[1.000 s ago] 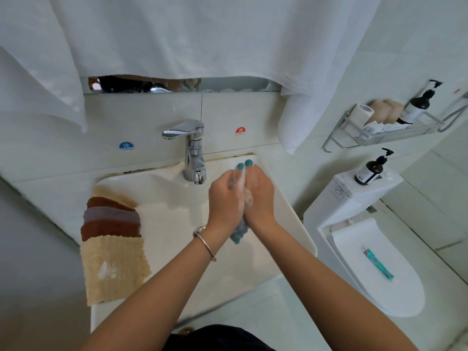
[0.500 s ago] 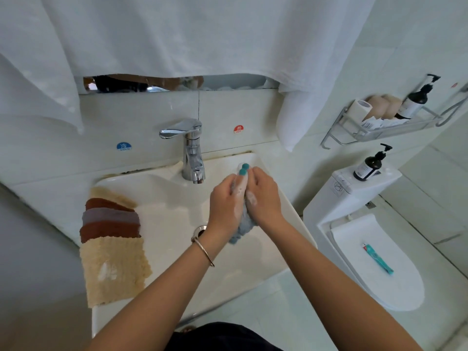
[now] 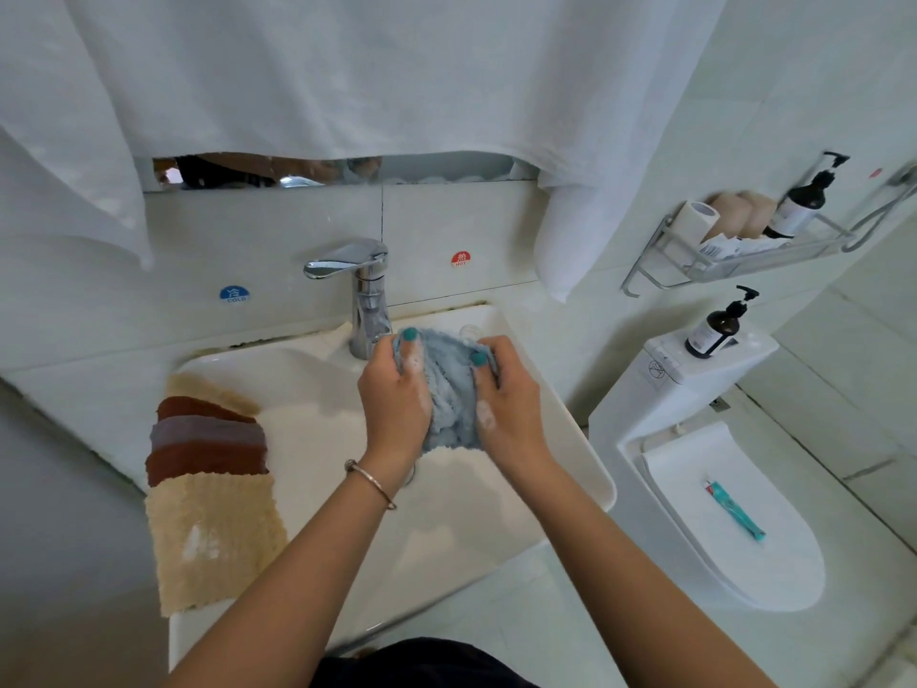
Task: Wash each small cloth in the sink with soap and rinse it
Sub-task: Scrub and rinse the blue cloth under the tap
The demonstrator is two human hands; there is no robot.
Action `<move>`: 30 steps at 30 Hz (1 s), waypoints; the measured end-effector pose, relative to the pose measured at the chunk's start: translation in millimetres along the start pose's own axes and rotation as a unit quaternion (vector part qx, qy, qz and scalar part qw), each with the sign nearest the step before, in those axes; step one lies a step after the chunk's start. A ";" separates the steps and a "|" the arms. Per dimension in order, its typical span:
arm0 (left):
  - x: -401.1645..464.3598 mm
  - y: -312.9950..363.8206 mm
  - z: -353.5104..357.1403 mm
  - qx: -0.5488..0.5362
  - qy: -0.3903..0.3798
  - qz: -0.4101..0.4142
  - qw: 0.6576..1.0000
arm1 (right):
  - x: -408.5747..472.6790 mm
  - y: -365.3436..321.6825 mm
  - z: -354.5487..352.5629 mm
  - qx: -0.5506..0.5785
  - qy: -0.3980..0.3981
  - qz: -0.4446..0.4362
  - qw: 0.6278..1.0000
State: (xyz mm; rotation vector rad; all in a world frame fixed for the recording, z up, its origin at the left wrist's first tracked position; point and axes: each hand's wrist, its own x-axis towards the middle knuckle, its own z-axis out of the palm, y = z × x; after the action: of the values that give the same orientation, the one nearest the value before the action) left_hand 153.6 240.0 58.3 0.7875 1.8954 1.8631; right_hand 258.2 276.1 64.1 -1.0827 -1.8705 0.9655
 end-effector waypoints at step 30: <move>25.6 -80.1 -98.5 0.262 -0.299 -0.091 0.913 | -13.1 79.1 16.9 0.210 -0.171 0.162 0.949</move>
State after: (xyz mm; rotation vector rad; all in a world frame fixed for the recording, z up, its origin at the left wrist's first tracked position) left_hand 62.5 180.8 -12.1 1.1347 1.9566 0.8435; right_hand 274.6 288.5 -15.2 -1.0196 -1.6552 1.7471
